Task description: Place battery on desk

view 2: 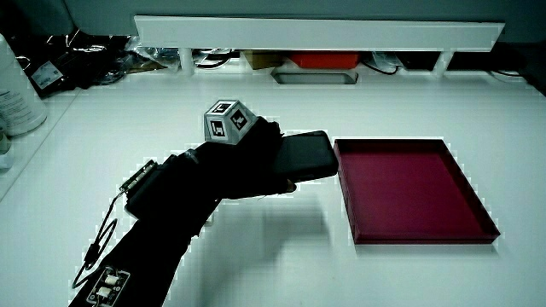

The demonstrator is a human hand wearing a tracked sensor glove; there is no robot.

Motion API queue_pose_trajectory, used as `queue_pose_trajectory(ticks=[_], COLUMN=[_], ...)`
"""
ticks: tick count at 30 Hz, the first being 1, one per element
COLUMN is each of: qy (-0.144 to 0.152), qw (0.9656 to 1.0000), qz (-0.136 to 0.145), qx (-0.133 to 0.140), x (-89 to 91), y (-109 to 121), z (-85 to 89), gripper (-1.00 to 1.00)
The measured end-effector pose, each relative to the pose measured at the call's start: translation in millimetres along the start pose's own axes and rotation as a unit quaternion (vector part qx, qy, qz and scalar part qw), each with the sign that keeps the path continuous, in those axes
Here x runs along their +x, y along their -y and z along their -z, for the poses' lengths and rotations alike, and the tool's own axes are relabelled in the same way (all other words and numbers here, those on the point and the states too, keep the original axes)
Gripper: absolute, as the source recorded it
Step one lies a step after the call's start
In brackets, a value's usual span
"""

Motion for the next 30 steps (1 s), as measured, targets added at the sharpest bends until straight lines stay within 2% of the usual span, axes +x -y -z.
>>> queue_pose_trajectory(ticks=[1, 2, 5, 7, 10, 11, 14, 16, 17, 19, 20, 23, 24, 25, 26, 27, 29, 30], qy=[0.010, 0.000, 0.003, 0.007, 0.015, 0.029, 0.034, 0.027, 0.040, 0.035, 0.042, 0.020, 0.029, 0.032, 0.027, 0.029, 0.016, 0.019], qw=[0.9996, 0.9994, 0.9979, 0.9977, 0.9960, 0.9961, 0.9938, 0.9930, 0.9920, 0.9923, 0.9913, 0.9932, 0.9918, 0.9912, 0.9921, 0.9910, 0.9915, 0.9905], qz=[-0.022, -0.031, -0.055, -0.057, -0.077, -0.074, -0.092, -0.101, -0.105, -0.104, -0.108, -0.097, -0.106, -0.110, -0.104, -0.111, -0.106, -0.111], qx=[-0.013, -0.017, -0.034, -0.035, -0.043, -0.039, -0.051, -0.055, -0.058, -0.058, -0.061, -0.062, -0.065, -0.067, -0.064, -0.069, -0.073, -0.079], x=[-6.7, -7.7, -20.8, -29.8, -41.9, -49.2, -58.6, -61.5, -65.3, -67.5, -67.3, -64.3, -67.0, -66.2, -66.1, -65.6, -63.4, -64.5], y=[3.0, 5.1, 8.9, 11.3, 13.6, 13.9, 15.1, 16.2, 17.1, 17.2, 16.5, 14.1, 15.1, 15.7, 15.7, 15.9, 15.0, 14.6], z=[3.6, 3.0, 13.9, 22.5, 34.6, 41.6, 49.5, 52.6, 57.0, 59.7, 58.6, 58.2, 60.6, 60.0, 60.2, 60.2, 59.2, 60.9], gripper=[0.00, 0.00, 0.00, 0.00, 0.00, 0.00, 0.00, 0.00, 0.00, 0.00, 0.00, 0.00, 0.00, -0.04, -0.08, -0.12, -0.21, -0.25])
